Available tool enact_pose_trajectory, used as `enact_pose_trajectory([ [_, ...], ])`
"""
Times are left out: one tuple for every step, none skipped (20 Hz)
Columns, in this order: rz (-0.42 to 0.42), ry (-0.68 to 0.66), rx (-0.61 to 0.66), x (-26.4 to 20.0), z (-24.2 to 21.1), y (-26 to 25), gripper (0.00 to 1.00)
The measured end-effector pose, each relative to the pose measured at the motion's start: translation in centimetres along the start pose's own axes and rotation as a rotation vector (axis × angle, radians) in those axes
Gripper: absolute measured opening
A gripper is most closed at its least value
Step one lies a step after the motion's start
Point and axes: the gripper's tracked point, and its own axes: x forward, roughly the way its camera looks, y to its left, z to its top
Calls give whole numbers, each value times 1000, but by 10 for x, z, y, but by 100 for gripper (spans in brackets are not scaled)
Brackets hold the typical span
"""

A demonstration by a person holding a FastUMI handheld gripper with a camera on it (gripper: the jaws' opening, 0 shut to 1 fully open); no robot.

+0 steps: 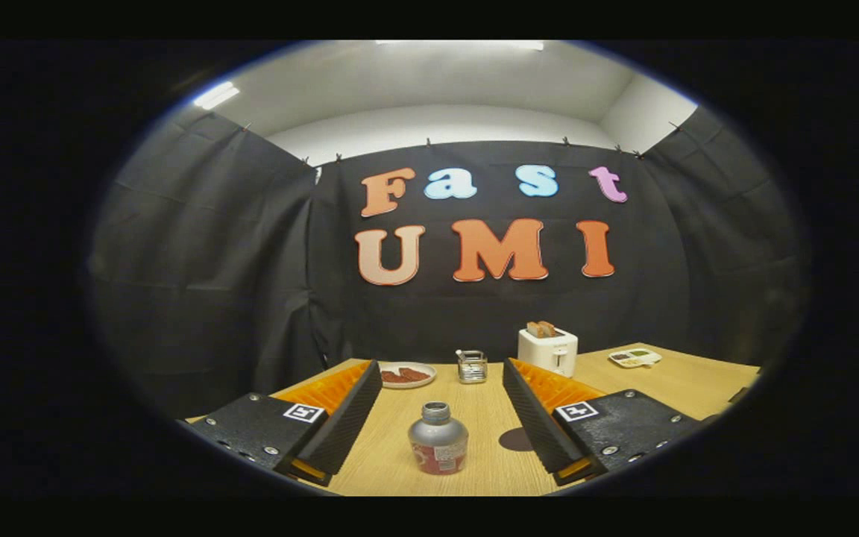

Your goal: Take the bottle from table, then pour the juice into the cup, finally place the bottle on the coaster

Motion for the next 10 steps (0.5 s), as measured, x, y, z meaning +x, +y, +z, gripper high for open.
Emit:
enact_pose_trajectory([
  [4,4,-6,0,-5,2,97],
  [8,12,-7,2,-10,4,97],
  [11,19,-6,2,-16,6,97],
  [10,27,-3,2,-21,7,97],
  [4,28,2,3,-25,4,97],
  [-2,29,10,3,-28,3,97],
  [6,26,16,4,-31,6,97],
  [11,30,17,6,-36,8,97],
  [7,45,12,7,-44,6,97],
  [4,65,3,9,-53,4,97],
])
